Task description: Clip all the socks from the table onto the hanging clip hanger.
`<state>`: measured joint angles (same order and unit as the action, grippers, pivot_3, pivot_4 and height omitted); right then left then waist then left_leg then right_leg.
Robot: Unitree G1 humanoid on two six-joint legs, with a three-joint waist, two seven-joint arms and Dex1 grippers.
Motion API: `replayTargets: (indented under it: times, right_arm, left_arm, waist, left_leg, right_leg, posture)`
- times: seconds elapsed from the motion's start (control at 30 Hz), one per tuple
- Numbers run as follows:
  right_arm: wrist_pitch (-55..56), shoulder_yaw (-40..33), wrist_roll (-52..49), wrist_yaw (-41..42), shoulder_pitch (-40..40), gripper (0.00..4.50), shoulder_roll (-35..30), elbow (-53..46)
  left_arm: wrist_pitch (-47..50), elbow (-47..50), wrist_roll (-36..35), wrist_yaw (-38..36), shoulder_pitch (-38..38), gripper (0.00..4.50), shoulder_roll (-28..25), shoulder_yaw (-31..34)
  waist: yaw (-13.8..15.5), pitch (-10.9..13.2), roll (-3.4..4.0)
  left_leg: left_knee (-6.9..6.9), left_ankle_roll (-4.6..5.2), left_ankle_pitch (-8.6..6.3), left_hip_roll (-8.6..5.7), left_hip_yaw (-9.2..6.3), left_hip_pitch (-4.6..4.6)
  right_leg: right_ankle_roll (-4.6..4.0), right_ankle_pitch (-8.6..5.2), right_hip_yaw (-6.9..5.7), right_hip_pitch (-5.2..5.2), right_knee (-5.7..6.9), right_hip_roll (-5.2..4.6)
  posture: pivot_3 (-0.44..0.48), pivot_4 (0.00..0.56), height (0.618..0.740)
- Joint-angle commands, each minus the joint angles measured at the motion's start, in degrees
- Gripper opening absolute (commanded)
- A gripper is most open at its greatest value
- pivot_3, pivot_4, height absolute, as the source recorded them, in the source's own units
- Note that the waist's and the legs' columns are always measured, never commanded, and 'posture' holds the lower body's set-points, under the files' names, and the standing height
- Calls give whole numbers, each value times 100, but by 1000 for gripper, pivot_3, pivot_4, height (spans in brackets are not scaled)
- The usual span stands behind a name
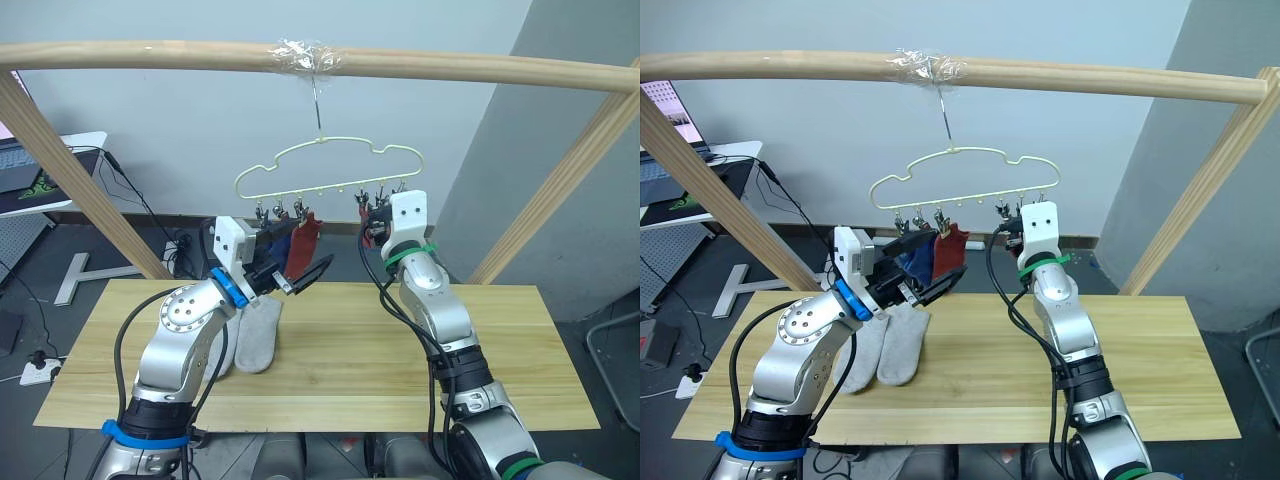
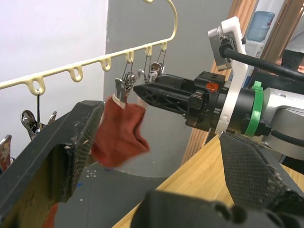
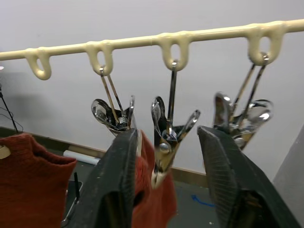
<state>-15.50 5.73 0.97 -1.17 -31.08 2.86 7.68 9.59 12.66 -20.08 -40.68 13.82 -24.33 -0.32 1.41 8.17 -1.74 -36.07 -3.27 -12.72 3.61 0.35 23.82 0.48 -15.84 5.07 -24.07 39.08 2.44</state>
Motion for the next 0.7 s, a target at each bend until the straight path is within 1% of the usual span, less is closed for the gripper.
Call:
replayTargets:
  times: [0.03,0.23,0.33,0.43,0.53,0.7]
  right_arm:
    - [149,-31,10,-4,-251,1999,75,-9]
    - [211,-77,-20,-6,-411,1999,135,163]
    - [264,-99,-50,2,-532,1999,174,269]
    - [298,-110,-68,20,-582,1999,194,313]
    - [322,-129,-85,44,-605,1999,218,343]
    - [332,-161,-92,70,-623,1999,229,405]
  left_arm:
    - [-69,114,-27,15,68,4500,11,58]
    - [-72,119,-15,48,85,4500,22,64]
    - [-1,243,-159,20,74,4500,15,122]
    - [234,453,-525,-51,61,4500,0,231]
    - [391,556,-725,-21,124,4500,-22,313]
    - [411,549,-708,83,243,4500,13,303]
  waist:
    - [-1,0,0]
    - [0,0,0]
    - [-1,1,1]
    - [0,1,1]
    - [1,1,1]
    - [4,1,1]
  left_leg:
    - [0,0,0,0,0,0]
    - [0,0,0,0,-1,0]
    - [0,0,0,0,2,0]
    - [0,0,0,1,-1,0]
    - [0,0,0,2,-2,1]
    - [-1,0,0,0,-4,0]
  right_leg:
    - [0,0,0,0,0,0]
    - [-1,0,-1,0,0,0]
    - [-1,1,1,0,0,0]
    - [-1,1,-2,0,1,0]
    - [-1,1,-2,0,0,0]
    - [-1,1,-3,1,1,0]
  posture:
    - [186,133,740]
    - [195,139,740]
    - [195,139,740]
    - [197,140,740]
    - [205,145,740]
    - [205,145,740]
